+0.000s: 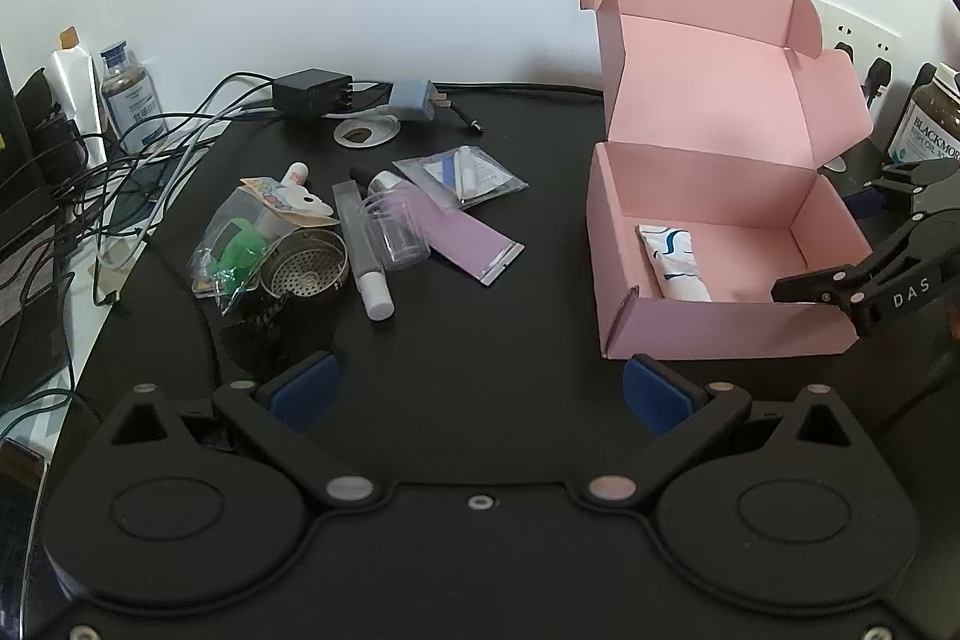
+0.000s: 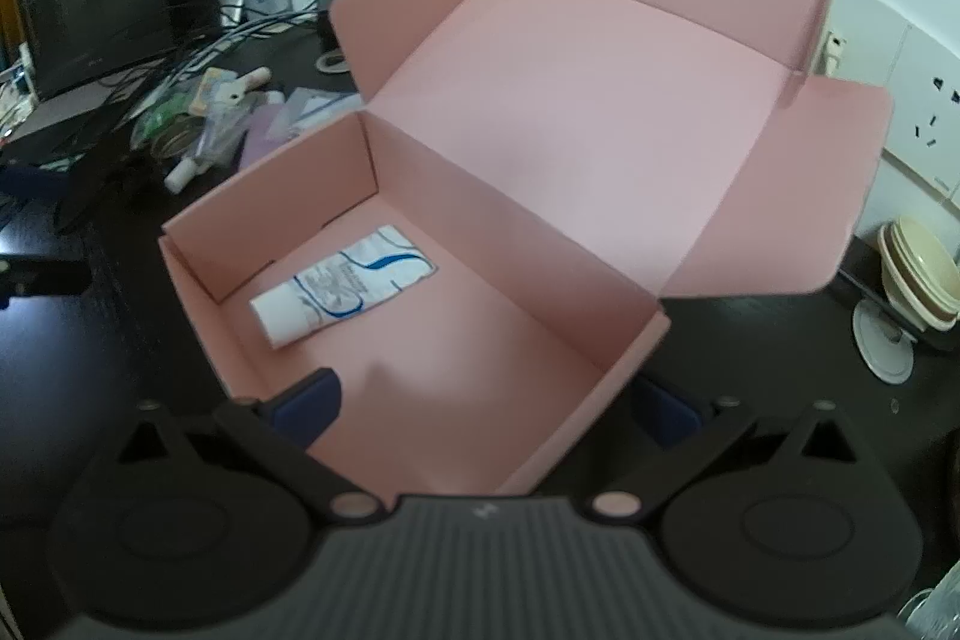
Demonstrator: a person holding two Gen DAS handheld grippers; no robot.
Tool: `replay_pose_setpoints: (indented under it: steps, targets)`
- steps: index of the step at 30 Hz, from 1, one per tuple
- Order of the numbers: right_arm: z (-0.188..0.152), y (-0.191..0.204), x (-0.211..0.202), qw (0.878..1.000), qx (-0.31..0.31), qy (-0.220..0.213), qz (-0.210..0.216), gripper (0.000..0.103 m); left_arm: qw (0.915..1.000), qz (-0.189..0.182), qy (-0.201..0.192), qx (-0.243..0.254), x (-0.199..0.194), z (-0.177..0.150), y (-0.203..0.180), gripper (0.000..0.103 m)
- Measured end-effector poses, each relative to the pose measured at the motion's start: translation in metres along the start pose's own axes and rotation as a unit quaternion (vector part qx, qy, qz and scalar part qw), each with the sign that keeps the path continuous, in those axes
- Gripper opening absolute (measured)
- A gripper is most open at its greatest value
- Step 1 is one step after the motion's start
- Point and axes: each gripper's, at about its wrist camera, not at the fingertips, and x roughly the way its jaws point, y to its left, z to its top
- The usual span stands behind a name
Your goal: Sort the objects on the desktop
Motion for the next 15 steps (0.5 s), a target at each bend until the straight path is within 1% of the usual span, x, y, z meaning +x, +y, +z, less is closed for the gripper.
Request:
replay_pose_setpoints:
  steps: [6,15]
  targets:
    - [-0.0036,0.0019,-0.0035,1.000,-0.012,0.000,0.009,0.102,1.0000,-0.001,0.003,0.001,-0.0032,-0.0018,0.0000,0.103]
    - [-0.0055,0.0031,-0.0046,1.000,-0.011,0.000,0.014,0.102,1.0000,-0.004,0.008,-0.002,-0.0039,-0.0035,0.0021,0.103]
